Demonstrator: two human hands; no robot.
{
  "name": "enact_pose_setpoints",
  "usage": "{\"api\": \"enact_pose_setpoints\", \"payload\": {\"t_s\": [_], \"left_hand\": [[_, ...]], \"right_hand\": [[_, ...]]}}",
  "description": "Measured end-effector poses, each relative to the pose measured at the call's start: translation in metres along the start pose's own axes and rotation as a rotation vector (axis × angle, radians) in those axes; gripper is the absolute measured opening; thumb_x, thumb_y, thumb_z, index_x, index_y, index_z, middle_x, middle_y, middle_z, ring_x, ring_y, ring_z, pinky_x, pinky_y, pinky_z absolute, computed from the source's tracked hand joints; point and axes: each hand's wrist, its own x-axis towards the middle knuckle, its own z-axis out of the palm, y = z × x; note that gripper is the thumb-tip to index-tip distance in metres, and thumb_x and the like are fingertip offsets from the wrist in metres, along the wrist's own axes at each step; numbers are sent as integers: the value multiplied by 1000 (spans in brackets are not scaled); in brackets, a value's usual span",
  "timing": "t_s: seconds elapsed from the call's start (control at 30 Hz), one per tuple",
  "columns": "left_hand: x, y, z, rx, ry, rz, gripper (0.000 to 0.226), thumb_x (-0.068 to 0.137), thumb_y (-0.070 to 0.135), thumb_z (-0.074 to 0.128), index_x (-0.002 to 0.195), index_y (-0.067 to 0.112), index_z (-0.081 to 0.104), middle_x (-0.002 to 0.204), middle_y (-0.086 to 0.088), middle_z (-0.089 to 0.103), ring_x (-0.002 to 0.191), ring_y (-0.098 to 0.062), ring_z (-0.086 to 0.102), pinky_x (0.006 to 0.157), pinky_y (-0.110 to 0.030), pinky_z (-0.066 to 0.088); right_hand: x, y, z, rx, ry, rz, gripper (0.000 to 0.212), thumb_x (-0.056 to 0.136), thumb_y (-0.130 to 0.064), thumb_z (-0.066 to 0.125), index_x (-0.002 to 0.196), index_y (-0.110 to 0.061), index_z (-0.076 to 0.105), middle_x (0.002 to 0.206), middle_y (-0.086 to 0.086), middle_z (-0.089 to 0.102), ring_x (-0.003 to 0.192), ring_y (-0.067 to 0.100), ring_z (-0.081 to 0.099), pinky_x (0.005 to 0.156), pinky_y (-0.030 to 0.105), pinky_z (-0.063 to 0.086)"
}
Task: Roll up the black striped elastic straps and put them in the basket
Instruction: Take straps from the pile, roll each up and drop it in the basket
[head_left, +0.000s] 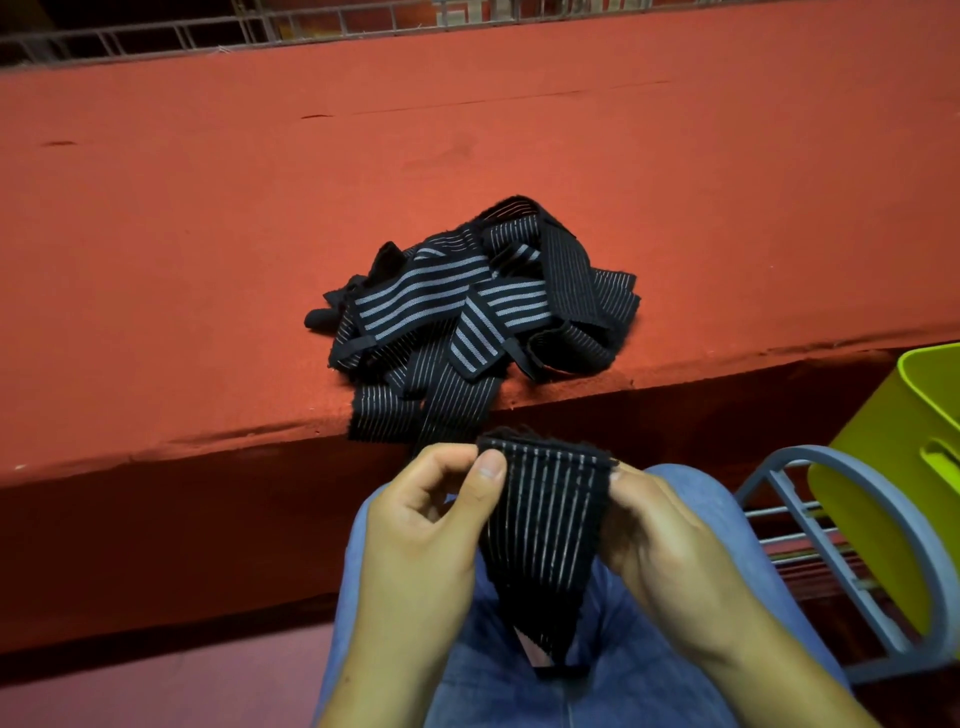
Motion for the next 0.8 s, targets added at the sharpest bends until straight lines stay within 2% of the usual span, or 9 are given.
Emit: {"api": "enact_pose_setpoints", "payload": {"t_s": [0.1, 0.17, 0.23, 0.3, 0.37, 0.47, 0.53, 0.63, 0.8], "left_hand": [[-1, 1, 0, 4, 2, -13, 25, 88, 32, 68, 83, 8, 74, 79, -7, 72, 76, -10, 64, 71, -24, 53], [-1, 1, 0, 22, 4, -19, 26, 90, 33, 68, 83, 8, 73, 78, -7, 72, 75, -11, 63, 72, -28, 52], [-1, 1, 0, 37, 18, -24, 27, 91, 33, 68, 82, 9, 72, 75, -5, 70, 73, -11, 61, 70, -31, 50], [-1, 2, 1, 34, 29, -26, 27, 89, 34, 68, 79, 9, 71, 73, -6, 68, 71, -10, 59, 68, -28, 49], [-2, 4, 2, 41, 28, -25, 28, 88, 35, 68, 80, 8, 71, 75, -13, 69, 69, -10, 58, 65, -26, 49], [-2, 3, 3, 41, 32, -43, 24, 89, 29, 69, 85, 5, 71, 78, -15, 70, 68, -9, 61, 63, -21, 50], [-1, 3, 4, 18, 33, -73, 18, 88, 23, 70, 94, 6, 73, 85, -10, 75, 75, -9, 67, 69, -18, 54], [1, 2, -1, 29, 8, -70, 30, 82, 33, 74, 108, 18, 76, 102, -2, 77, 94, -10, 73, 85, -21, 57], [4, 6, -3, 126, -31, 13, 16, 84, 30, 73, 93, 19, 80, 93, 3, 80, 90, -12, 75, 80, -20, 56]], "right_hand": [[-1, 4, -2, 60, -6, 11, 35, 76, -44, 61, 93, -26, 86, 103, -1, 79, 106, 9, 70, 92, 26, 56], [-1, 6, -2, 80, 13, 33, 37, 73, -47, 71, 98, -25, 86, 110, 3, 80, 114, 15, 70, 98, 31, 55], [-1, 9, -4, 115, 10, 34, 61, 59, -62, 87, 105, -22, 84, 118, 8, 78, 119, 17, 70, 104, 34, 54], [-3, 7, -2, 44, -28, -7, 71, 63, -80, 79, 107, -24, 83, 116, 11, 79, 112, 16, 72, 100, 33, 56], [-4, 2, 2, -144, 4, -70, 66, 76, -85, 66, 103, -28, 82, 104, 8, 80, 97, 13, 72, 88, 32, 57], [-2, -2, 7, -292, 70, -151, 36, 93, -63, 60, 103, -35, 80, 98, 3, 81, 90, 10, 75, 81, 27, 59], [-2, -2, 8, -305, 62, -163, 31, 94, -54, 55, 107, -39, 79, 103, 0, 81, 97, 13, 77, 86, 29, 61], [-2, -1, 4, -288, 50, -154, 29, 98, -44, 54, 110, -37, 78, 106, 3, 81, 102, 23, 77, 91, 38, 62], [0, 0, 3, -325, 38, -143, 26, 102, -42, 55, 108, -35, 79, 103, 5, 81, 101, 25, 76, 89, 40, 61]]}}
